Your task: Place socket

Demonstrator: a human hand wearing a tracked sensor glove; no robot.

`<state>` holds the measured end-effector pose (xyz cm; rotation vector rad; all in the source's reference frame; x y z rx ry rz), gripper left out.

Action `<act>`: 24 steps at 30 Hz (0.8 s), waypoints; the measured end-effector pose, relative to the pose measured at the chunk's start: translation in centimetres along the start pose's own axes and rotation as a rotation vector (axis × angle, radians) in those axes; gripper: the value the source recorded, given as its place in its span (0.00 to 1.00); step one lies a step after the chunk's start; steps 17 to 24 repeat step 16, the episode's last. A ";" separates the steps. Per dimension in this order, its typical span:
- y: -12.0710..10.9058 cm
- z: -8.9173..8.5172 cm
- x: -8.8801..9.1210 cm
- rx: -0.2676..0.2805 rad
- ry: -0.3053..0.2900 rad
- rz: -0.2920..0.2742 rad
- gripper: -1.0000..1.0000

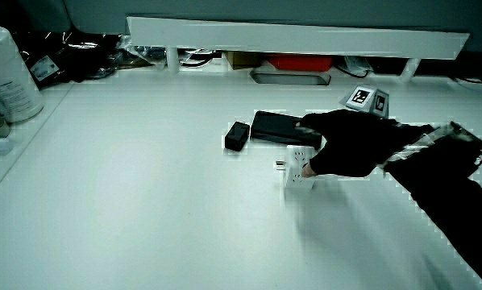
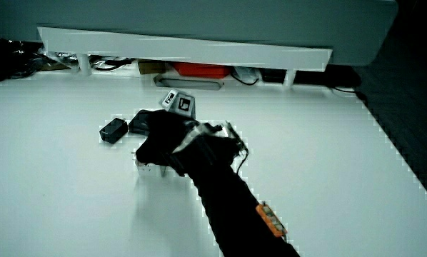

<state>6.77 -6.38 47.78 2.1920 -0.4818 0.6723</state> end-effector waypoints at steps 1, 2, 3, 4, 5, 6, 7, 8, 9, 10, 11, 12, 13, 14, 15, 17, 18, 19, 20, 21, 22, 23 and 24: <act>-0.6 0.5 -0.2 -0.013 0.022 0.031 0.08; -1.0 0.8 0.0 0.006 -0.003 0.024 0.06; -1.8 1.5 -0.3 0.003 0.001 0.037 0.04; -2.3 1.8 0.0 0.014 -0.003 0.041 0.02; -2.9 2.4 0.0 0.015 0.018 0.056 0.00; -3.6 2.9 0.0 0.003 0.015 0.069 0.00; -3.5 3.0 1.0 -0.016 0.091 0.126 0.00; -4.4 3.6 1.0 -0.024 0.092 0.097 0.00; -5.0 4.1 1.2 -0.018 0.111 0.115 0.00; -5.6 4.6 1.4 -0.013 0.114 0.107 0.00; -6.3 5.2 1.5 -0.019 0.131 0.102 0.00; -6.9 5.6 1.8 -0.015 0.135 0.111 0.00; -7.6 6.1 1.8 -0.014 0.144 0.096 0.00; -8.1 6.5 2.1 -0.016 0.159 0.091 0.00; -8.5 6.9 2.5 -0.004 0.157 0.095 0.00; -8.9 7.3 2.7 -0.006 0.156 0.089 0.00; -8.9 7.3 2.7 -0.006 0.156 0.089 0.00; -8.9 7.3 2.7 -0.006 0.156 0.089 0.00; -8.9 7.3 2.7 -0.006 0.156 0.089 0.00; -8.9 7.3 2.7 -0.006 0.156 0.089 0.00; -8.9 7.3 2.7 -0.006 0.156 0.089 0.00; -8.9 7.3 2.7 -0.006 0.156 0.089 0.00; -8.9 7.3 2.7 -0.006 0.156 0.089 0.00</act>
